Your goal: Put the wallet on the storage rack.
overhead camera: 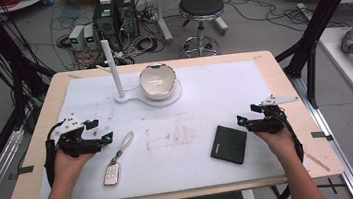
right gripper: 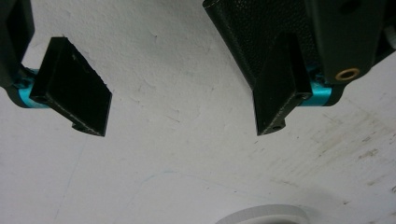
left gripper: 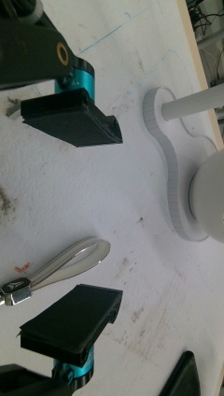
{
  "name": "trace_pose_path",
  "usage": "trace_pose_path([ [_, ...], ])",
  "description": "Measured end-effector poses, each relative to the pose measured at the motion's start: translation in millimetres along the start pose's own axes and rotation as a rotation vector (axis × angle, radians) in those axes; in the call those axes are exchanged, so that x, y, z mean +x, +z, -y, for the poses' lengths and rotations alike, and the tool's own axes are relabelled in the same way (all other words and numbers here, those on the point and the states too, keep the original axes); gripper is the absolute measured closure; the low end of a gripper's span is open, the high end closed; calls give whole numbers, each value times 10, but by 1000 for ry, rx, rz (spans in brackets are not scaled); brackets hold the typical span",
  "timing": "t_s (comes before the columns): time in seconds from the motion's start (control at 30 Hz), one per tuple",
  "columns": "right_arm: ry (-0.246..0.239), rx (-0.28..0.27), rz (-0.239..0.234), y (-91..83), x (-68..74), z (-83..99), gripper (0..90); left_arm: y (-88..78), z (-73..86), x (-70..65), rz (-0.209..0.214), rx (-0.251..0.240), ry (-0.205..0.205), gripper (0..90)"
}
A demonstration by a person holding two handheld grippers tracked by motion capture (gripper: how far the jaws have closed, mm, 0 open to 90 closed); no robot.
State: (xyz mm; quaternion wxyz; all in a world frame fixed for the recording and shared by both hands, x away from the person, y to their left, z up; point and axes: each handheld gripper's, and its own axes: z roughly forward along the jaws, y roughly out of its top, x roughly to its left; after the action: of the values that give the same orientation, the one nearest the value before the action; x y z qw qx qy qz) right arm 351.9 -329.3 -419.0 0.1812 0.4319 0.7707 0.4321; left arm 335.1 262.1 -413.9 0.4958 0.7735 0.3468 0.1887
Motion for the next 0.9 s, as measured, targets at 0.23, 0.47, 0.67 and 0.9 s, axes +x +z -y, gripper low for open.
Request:
trace_pose_path([
  [0.23,-8,2,-9,6,6,-1,200,-10,7,-5,6,-1,-2,212],
  [0.47,-19,7,-27,35,28,-8,200,-23,10,-19,5,4,0,212],
  [0.67,-27,37,-52,83,37,0,200,-14,5,-26,7,3,1,212],
  [0.9,-45,82,-85,160,69,21,200,-9,7,-29,9,5,1,212],
])
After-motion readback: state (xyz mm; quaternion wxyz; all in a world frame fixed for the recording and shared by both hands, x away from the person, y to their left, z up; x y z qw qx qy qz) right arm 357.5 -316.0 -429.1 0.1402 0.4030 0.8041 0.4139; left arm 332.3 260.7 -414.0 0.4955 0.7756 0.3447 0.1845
